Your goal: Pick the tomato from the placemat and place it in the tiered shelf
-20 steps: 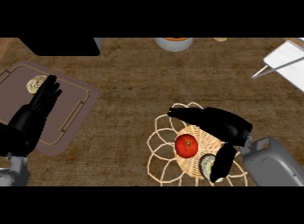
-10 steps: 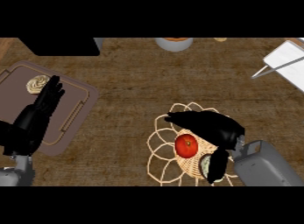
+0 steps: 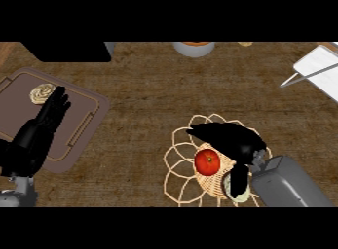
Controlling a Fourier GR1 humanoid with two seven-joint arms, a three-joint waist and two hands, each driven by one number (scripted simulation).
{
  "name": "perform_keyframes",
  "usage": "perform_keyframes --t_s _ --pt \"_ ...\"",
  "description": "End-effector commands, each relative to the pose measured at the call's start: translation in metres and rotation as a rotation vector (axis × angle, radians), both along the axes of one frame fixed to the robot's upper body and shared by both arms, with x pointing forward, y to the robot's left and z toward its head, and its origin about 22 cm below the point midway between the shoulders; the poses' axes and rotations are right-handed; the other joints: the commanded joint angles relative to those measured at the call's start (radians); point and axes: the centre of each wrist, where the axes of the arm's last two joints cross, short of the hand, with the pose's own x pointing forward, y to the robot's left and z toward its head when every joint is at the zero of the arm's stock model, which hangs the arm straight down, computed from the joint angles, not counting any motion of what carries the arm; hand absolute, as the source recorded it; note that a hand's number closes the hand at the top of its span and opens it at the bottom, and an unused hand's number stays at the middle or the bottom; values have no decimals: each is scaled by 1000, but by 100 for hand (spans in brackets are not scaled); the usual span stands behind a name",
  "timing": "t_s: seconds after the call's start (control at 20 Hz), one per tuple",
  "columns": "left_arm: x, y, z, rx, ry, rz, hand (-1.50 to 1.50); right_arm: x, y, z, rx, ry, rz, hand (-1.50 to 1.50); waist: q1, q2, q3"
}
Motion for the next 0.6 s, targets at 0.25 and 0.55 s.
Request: perform_keyframes --t_s 0.25,0.55 --pt "-1 19 -7 -16 -3 6 0 2 -13 -23 -37 41 6 -150 -2 0 0" --pt "-12 1 9 -10 -5 9 0 8 2 -47 -60 86 23 -150 2 0 0"
